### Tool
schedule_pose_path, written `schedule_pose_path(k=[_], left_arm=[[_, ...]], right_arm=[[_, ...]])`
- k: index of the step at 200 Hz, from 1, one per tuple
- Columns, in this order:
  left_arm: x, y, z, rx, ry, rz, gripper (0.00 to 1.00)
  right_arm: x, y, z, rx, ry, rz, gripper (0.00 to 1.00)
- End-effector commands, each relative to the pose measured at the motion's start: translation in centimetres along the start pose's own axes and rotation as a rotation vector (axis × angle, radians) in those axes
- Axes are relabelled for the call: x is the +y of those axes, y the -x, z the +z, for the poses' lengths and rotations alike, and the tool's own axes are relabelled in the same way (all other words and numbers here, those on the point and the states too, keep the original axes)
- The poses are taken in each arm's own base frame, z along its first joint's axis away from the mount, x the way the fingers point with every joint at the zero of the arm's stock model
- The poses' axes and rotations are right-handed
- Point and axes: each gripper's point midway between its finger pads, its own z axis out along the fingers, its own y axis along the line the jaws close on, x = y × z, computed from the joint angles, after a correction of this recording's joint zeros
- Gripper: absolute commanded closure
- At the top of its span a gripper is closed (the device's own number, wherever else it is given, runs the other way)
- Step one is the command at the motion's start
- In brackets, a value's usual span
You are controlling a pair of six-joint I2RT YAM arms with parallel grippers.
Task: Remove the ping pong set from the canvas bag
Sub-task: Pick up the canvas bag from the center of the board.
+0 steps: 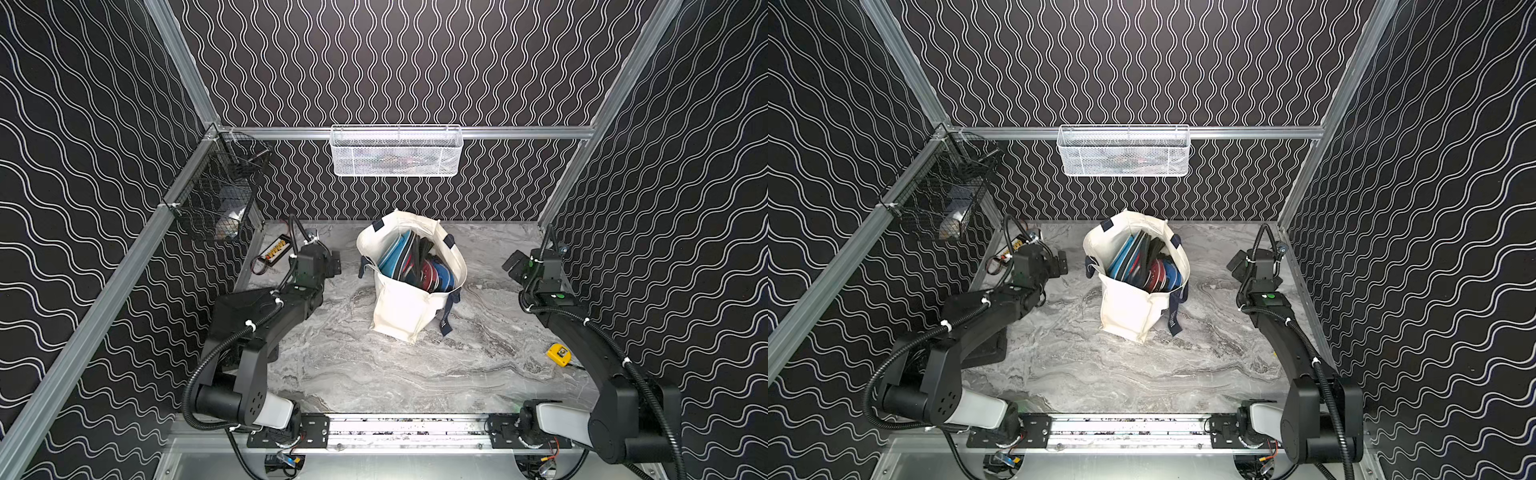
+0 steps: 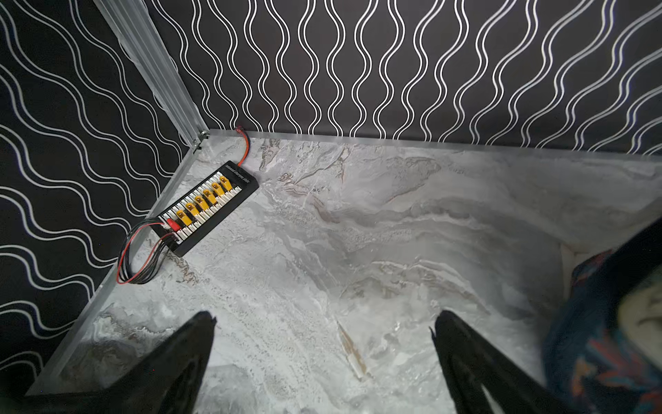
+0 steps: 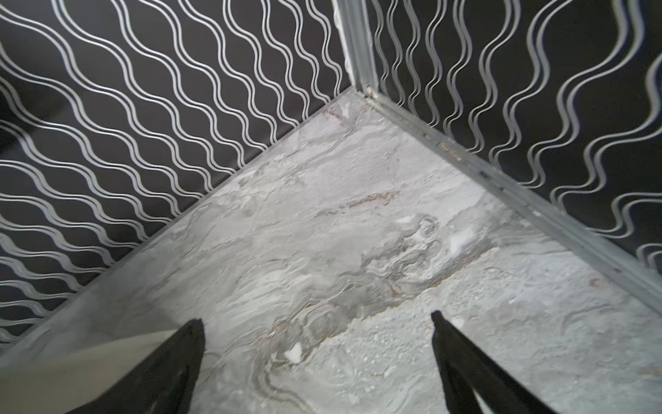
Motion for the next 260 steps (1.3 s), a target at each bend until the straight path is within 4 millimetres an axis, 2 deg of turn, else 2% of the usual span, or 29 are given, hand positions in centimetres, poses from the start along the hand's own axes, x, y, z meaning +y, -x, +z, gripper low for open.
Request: schedule_pose_path(k=[1,27,41,77,85,88,105,130,146,178,240,251,260], left_arm=[[0.4,-0.7,-0.7,0.145,0.032,-0.052,0.04],[-1.8,2.8,-1.6,0.157,-0.076,-0.091,0.07],[-3.2,4.0,-2.1,0.194,-0.145,-0.09,0.1],[-6.2,6.0,-3.4,0.274,-0.304,-0.099,0.15],[-6.9,6.0,-3.6,0.298,-0.34,-0.102,0.15],[-7.1,6.1,-3.7,0.306,-0.353,-0.101,0.15],[-8.5,6.1,-3.9,0.352,-0.419,-0.101,0.18],[-9.8,5.9,-4.2,0.4,-0.491,-0.106,0.23],[-10.2,5.4,-4.1,0.428,-0.512,-0.102,0.26],[-11.4,4.5,-3.9,0.467,-0.553,-0.095,0.38],[-13.9,2.7,-3.1,0.508,-0.567,-0.049,0.38],[-14.3,2.1,-2.8,0.52,-0.564,-0.037,0.44],[-14.5,1.7,-2.5,0.526,-0.559,-0.029,0.58]], right_arm=[[2.1,-0.9,-0.8,0.107,0.1,0.035,0.01],[4.0,-0.6,-1.7,0.174,0.17,0.042,0.01],[5.1,-0.5,-2.4,0.21,0.211,0.044,0.02],[8.1,-0.8,-4.3,0.341,0.334,0.048,0.09],[8.6,-1.6,-4.5,0.388,0.364,0.051,0.09],[9.4,-0.8,-4.9,0.381,0.392,0.054,0.09],[11.2,-1.0,-6.0,0.436,0.48,0.059,0.12],[12.7,-1.7,-7.2,0.488,0.542,0.048,0.14],[13.4,-2.2,-7.8,0.514,0.565,0.037,0.14],[14.3,-3.6,-8.8,0.55,0.586,-0.005,0.15],[15.6,-6.3,-10.1,0.586,0.593,-0.088,0.15],[15.8,-6.8,-10.2,0.592,0.587,-0.104,0.16],[15.7,-7.2,-10.2,0.595,0.577,-0.117,0.16]])
